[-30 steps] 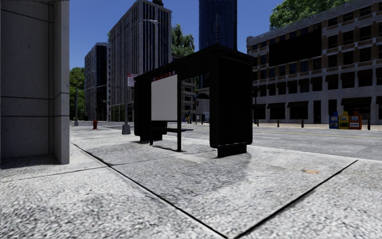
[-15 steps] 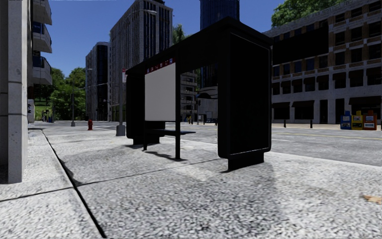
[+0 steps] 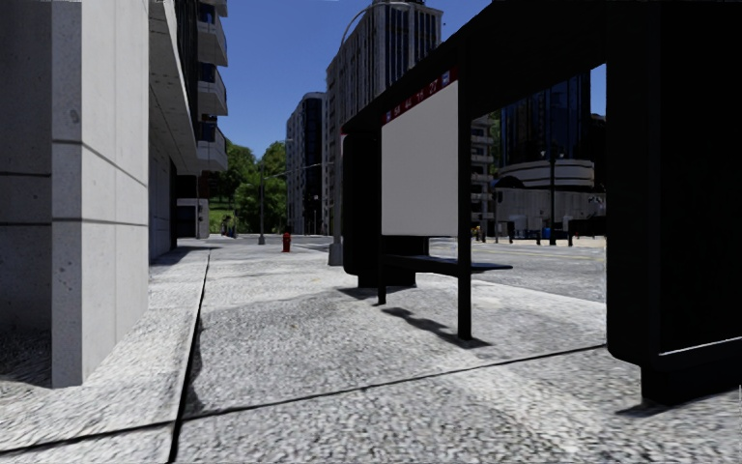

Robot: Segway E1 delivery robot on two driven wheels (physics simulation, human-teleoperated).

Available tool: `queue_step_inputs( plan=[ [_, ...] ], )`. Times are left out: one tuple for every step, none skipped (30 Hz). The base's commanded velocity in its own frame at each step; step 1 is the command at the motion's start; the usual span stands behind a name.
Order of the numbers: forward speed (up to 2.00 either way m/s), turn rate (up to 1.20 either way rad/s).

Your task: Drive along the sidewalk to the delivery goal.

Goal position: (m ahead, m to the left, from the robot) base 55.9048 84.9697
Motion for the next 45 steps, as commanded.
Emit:
queue_step_inputs(
  plan=[
    [2.00, 0.38],
    [2.00, 0.12],
    [2.00, 0.01],
    [2.00, 0.00],
    [2.00, 0.00],
    [2.00, 0.00],
    [2.00, 0.00],
    [2.00, 0.00],
    [2.00, 0.00],
    [2.00, 0.00],
    [2.00, 0.00],
    [2.00, 0.00],
    [2.00, 0.00],
    [2.00, 0.00],
    [2.00, 0.00],
    [2.00, 0.00],
    [2.00, 0.04],
    [2.00, 0.16],
    [2.00, 0.16],
    [2.00, 0.38],
    [2.00, 0.46],
    [2.00, 0.48],
    [2.00, 0.48],
    [2.00, 0.48],
    [2.00, 0.48],
    [2.00, 0.48],
    [2.00, 0.48],
    [2.00, 0.48],
    [2.00, 0.48],
    [2.00, 0.48],
    [2.00, 0.48],
    [2.00, 0.48],
    [2.00, 0.48],
    [2.00, 0.35],
    [2.00, 0.01],
    [2.00, 0.00],
    [2.00, 0.00],
    [2.00, 0.00],
    [2.00, 0.00],
    [2.00, 0.00],
    [2.00, 0.00],
    [2.00, 0.00],
    [2.00, 0.00],
    [2.00, 0.00],
    [2.00, 0.00]
  ],
)
